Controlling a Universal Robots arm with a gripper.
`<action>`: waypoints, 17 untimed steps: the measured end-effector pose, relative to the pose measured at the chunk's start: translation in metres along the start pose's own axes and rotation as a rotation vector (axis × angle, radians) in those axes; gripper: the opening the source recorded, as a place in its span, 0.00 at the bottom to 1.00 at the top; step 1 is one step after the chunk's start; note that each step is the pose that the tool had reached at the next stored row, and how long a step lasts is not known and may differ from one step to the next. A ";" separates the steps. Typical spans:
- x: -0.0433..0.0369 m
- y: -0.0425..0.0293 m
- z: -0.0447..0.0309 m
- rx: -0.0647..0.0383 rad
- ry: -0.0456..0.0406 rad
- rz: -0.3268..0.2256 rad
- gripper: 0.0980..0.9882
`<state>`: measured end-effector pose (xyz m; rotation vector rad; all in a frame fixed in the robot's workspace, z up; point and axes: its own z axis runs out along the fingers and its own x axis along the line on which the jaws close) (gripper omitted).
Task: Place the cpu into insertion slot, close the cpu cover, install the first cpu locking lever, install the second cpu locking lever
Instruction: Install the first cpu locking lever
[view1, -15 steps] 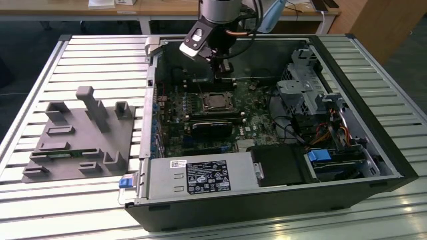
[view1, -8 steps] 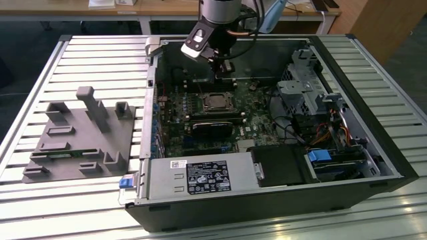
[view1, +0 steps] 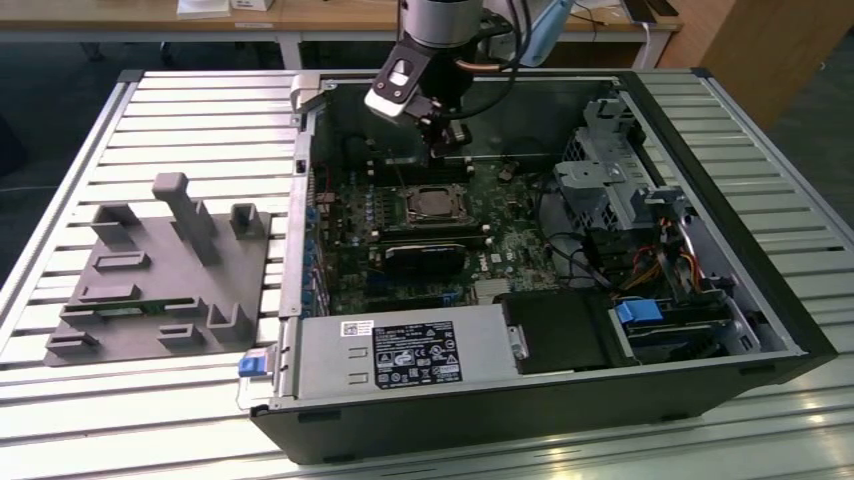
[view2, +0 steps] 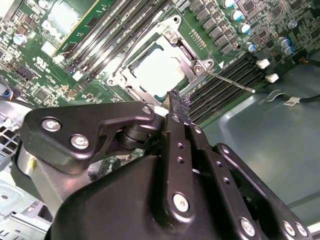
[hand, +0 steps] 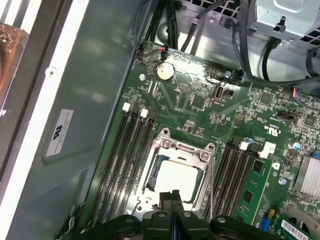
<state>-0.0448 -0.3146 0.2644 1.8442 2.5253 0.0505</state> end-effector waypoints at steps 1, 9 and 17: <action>0.0000 0.0000 0.0000 0.000 0.0002 -0.004 0.01; 0.0000 0.0000 0.0000 0.000 0.0011 -0.032 0.01; 0.0000 0.0000 0.0000 0.001 0.0022 -0.063 0.01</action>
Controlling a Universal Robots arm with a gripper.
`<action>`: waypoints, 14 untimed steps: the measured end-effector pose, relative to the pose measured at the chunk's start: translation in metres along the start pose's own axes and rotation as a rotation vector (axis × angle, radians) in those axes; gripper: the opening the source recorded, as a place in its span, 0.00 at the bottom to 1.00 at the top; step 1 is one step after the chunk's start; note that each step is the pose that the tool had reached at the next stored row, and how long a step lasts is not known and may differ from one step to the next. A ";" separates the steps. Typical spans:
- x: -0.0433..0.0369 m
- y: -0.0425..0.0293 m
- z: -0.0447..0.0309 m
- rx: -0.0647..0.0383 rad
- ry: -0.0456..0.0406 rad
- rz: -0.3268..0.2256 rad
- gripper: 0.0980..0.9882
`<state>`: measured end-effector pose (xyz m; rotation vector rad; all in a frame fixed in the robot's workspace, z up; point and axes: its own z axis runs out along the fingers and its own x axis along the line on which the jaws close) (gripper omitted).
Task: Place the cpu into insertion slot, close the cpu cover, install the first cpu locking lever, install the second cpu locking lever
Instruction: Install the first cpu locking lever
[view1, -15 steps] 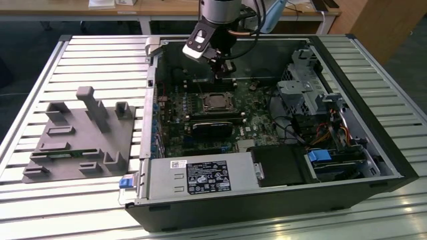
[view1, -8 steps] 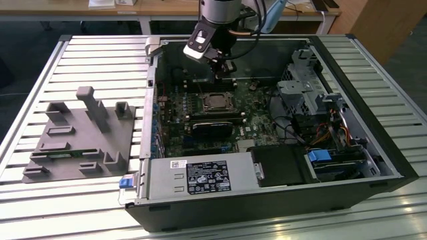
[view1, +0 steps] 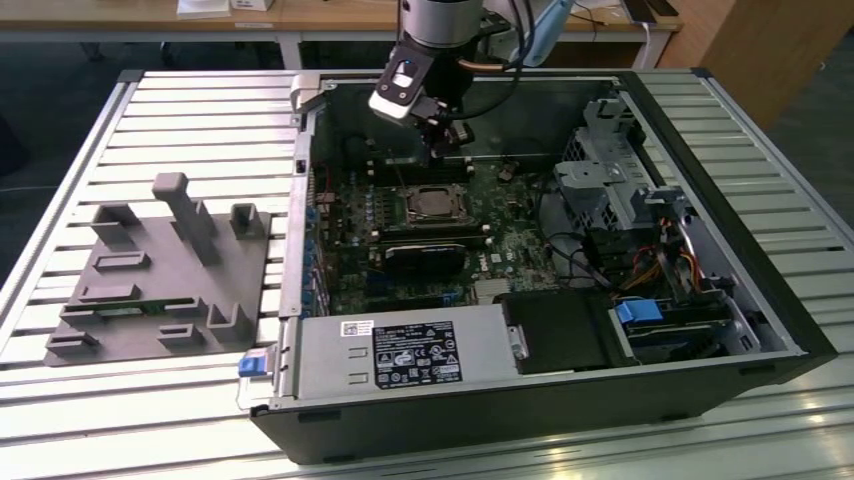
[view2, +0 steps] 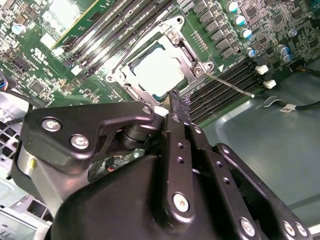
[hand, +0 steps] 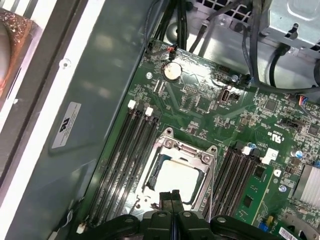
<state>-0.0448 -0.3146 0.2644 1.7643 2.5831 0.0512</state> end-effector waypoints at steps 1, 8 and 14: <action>0.0000 0.0000 0.0000 0.000 0.0001 -0.003 0.01; 0.0000 0.0000 0.0000 0.000 0.0009 -0.028 0.01; 0.0000 0.0000 0.0000 0.000 0.0016 -0.046 0.01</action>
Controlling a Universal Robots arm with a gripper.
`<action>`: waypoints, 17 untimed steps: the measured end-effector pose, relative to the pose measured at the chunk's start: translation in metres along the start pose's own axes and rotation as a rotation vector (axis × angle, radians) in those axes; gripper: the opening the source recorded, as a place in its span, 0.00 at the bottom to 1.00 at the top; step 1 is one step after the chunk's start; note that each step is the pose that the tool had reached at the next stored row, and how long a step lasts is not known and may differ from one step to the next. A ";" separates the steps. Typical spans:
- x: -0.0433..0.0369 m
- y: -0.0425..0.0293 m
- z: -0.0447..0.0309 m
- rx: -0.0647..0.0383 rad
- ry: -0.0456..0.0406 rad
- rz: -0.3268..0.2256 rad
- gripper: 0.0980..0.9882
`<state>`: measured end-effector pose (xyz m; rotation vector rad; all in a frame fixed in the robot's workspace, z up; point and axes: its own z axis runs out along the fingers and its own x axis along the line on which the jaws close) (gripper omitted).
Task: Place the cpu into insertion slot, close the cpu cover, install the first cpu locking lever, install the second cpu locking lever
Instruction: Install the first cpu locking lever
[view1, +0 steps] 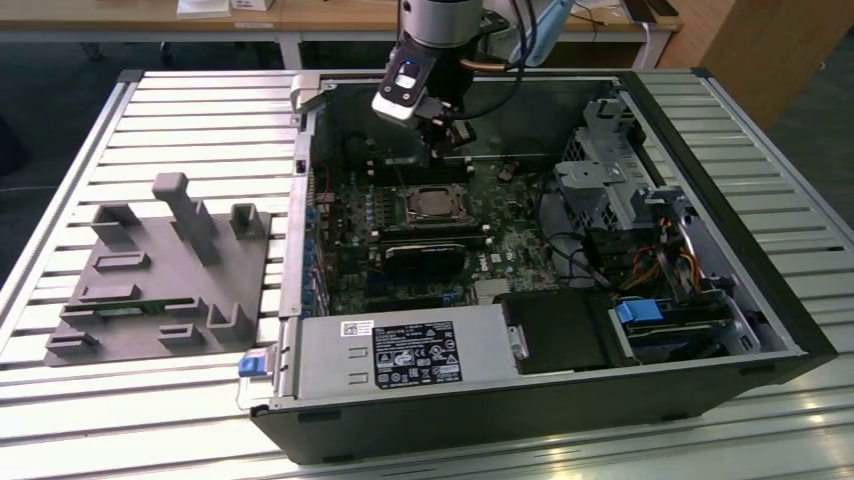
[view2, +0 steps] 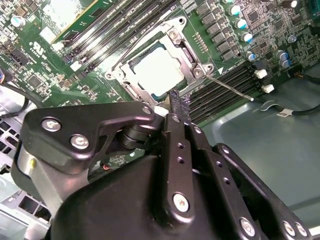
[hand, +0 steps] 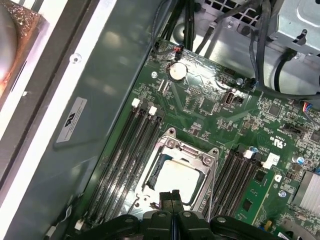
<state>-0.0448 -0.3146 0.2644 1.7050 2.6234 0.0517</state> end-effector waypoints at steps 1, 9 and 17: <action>0.0000 0.0000 0.0000 0.000 0.0001 -0.003 0.01; 0.0000 0.0000 0.0000 0.000 0.0010 -0.028 0.01; 0.0000 0.0000 0.0000 0.000 0.0019 -0.053 0.01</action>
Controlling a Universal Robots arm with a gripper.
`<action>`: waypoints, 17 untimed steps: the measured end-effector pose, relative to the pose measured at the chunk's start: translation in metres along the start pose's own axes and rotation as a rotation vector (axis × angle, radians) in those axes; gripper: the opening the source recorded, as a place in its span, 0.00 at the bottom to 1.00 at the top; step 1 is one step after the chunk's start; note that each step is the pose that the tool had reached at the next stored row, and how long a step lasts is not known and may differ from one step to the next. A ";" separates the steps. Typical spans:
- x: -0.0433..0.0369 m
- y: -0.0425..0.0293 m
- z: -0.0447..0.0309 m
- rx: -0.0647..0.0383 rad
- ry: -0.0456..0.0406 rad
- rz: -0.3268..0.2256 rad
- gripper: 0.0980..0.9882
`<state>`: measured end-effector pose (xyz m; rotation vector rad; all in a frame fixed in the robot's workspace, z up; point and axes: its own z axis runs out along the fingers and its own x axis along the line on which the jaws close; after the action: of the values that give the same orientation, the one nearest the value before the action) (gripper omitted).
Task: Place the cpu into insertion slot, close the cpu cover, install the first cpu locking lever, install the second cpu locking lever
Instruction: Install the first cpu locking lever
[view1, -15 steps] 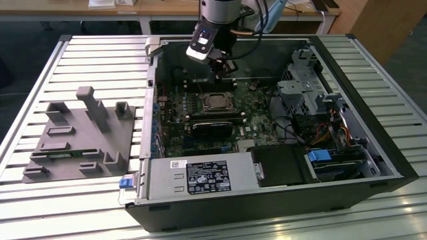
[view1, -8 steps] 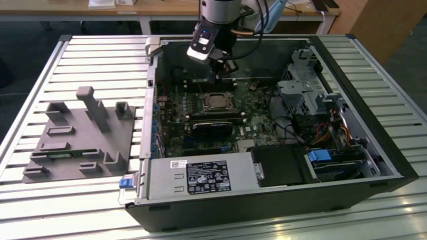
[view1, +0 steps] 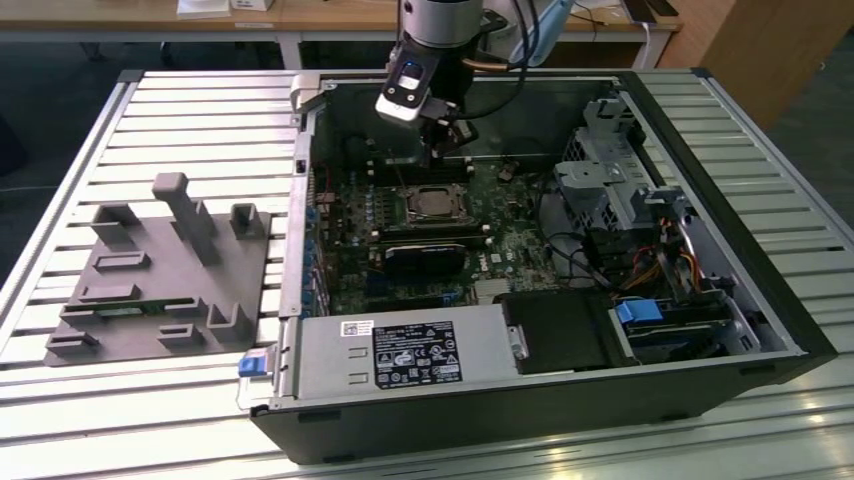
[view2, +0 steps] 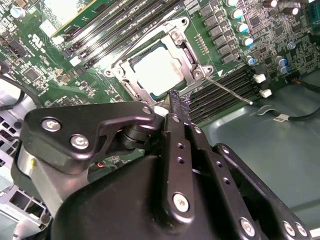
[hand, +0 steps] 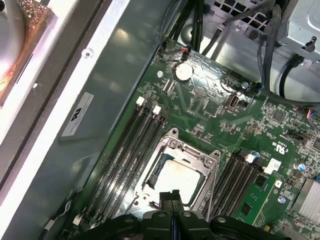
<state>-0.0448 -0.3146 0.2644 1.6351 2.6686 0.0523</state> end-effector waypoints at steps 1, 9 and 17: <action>0.0000 0.0000 0.0000 0.000 0.0001 -0.004 0.01; 0.0000 0.0000 0.0000 0.000 0.0013 -0.037 0.01; 0.0000 0.0000 0.0000 0.001 0.0021 -0.070 0.01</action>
<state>-0.0448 -0.3146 0.2644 1.5408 2.7252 0.0524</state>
